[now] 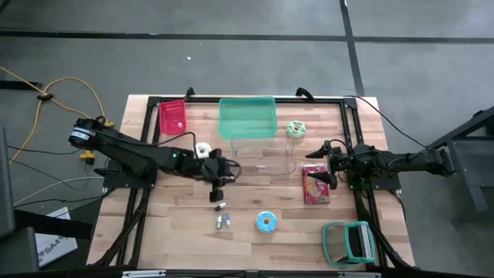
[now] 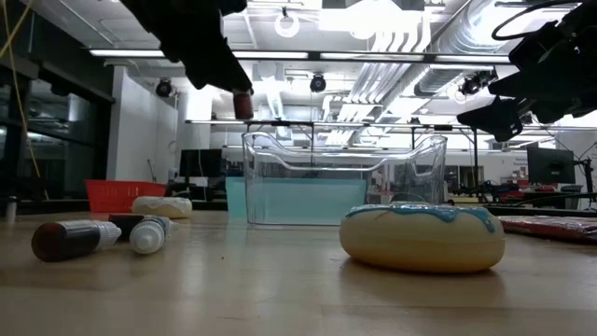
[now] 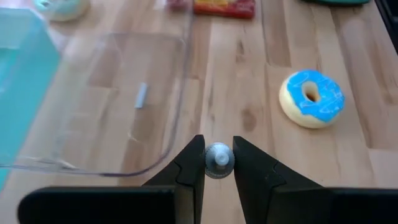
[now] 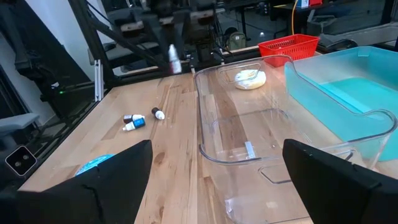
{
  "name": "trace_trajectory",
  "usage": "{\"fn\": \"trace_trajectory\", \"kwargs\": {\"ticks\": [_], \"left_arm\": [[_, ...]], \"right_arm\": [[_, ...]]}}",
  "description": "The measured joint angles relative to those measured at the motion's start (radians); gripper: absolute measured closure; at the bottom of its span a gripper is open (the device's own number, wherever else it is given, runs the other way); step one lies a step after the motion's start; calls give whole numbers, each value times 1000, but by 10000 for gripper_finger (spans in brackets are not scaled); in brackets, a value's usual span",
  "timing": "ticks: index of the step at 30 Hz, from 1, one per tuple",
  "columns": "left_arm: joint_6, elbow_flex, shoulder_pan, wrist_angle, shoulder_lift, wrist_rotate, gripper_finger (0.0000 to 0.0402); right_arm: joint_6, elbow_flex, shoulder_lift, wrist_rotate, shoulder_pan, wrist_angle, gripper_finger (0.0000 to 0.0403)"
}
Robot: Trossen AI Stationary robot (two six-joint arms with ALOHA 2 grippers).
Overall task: Pick & Place Food Item
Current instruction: Put the red food coloring bottle into the red bin
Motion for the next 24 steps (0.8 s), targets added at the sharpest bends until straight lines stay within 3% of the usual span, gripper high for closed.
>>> {"fn": "trace_trajectory", "kwargs": {"ticks": [13,24], "left_arm": [[4,0,57,-191,-177,-31,340],[-143,0,121,-339,-227,-52,340]], "right_arm": [[0,0,0,0,0,0,53],[0,0,0,0,0,0,53]]}}
